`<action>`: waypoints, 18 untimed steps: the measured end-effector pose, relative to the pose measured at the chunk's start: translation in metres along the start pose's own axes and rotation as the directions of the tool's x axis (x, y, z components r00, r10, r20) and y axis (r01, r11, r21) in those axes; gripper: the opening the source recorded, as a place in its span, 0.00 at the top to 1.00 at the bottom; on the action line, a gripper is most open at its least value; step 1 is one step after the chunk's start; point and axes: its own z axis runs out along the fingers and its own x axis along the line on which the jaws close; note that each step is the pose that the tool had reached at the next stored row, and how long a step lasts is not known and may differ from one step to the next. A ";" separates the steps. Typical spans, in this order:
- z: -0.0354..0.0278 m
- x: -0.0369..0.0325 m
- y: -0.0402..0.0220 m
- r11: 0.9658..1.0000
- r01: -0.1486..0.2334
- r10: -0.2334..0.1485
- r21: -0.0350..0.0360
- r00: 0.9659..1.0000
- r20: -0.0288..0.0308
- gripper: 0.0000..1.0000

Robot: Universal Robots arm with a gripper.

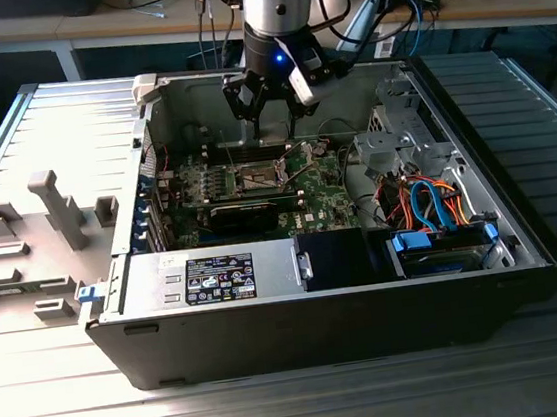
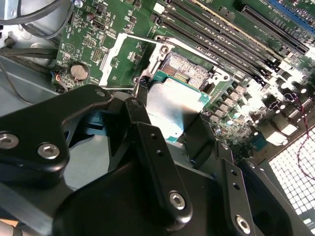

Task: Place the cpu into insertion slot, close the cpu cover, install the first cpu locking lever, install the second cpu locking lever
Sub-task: 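Place the cpu into insertion slot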

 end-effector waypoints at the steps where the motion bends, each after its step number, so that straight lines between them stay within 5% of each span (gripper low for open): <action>1: 0.0002 0.0000 0.0000 1.000 0.000 0.000 0.000 1.000 0.000 0.46; 18: 0.0042 -0.0001 -0.0004 1.000 0.000 0.000 0.000 1.000 0.000 0.46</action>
